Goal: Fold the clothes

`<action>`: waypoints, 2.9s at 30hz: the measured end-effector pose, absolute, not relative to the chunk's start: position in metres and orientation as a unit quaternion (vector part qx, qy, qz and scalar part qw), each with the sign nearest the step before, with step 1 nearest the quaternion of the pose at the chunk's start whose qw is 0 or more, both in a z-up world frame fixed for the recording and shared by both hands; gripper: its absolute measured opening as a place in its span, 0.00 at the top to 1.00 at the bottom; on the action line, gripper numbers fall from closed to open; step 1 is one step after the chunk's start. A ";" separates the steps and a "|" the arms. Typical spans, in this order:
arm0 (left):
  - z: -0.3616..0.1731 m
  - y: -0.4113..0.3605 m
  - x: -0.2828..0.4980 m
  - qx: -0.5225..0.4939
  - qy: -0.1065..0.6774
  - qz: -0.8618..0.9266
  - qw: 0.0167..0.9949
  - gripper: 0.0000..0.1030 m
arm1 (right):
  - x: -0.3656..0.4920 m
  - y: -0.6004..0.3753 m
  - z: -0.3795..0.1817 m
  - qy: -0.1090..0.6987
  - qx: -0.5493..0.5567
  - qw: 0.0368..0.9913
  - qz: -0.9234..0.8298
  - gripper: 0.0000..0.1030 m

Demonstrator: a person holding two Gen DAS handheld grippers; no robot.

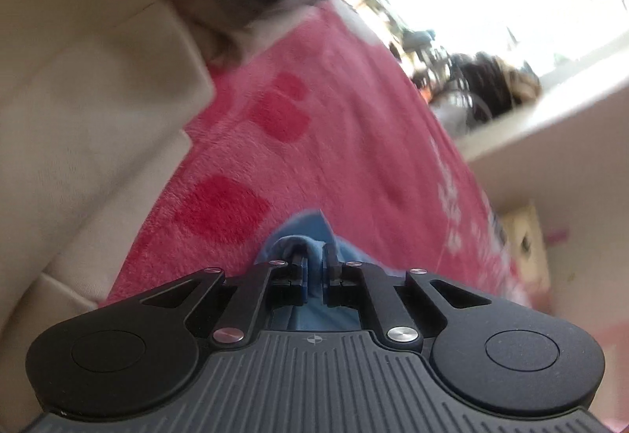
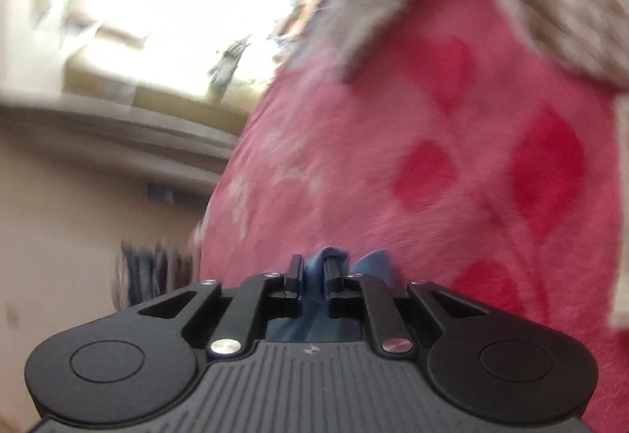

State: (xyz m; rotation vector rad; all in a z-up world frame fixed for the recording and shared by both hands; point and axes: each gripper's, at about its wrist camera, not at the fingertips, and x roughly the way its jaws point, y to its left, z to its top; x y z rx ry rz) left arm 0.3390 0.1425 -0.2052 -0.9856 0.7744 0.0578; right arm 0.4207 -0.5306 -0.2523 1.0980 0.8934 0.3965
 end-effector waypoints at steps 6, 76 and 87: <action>-0.209 0.148 0.337 -0.498 0.334 0.025 0.800 0.78 | 0.408 -0.556 -0.243 0.339 0.530 0.761 0.157 0.65; -0.186 0.137 0.120 -0.237 0.421 -0.074 0.873 0.99 | 0.472 -0.049 -0.184 0.470 0.001 0.794 0.385 0.51; -0.183 0.123 0.124 -0.192 0.427 -0.053 0.882 0.94 | 0.467 -0.245 -0.083 0.365 -0.001 0.883 0.293 0.51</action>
